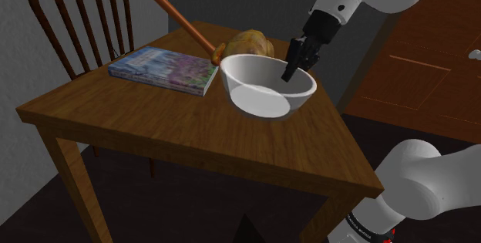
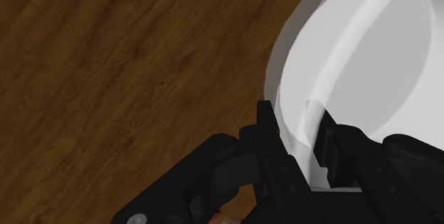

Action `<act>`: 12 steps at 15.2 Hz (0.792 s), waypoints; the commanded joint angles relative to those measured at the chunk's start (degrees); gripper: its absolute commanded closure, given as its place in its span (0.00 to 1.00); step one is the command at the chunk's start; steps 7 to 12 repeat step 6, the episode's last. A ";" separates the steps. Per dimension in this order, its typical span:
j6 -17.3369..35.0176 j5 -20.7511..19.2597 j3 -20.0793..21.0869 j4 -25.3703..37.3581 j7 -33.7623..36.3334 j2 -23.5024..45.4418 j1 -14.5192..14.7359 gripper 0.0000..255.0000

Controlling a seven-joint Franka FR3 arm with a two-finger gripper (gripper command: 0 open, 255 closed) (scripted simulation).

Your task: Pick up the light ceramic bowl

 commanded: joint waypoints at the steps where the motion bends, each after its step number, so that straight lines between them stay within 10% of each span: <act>1: -1.30 -0.12 -0.13 1.86 0.47 0.42 0.01 1.00; 12: -3.37 -0.34 -0.33 4.70 1.19 1.07 0.04 1.00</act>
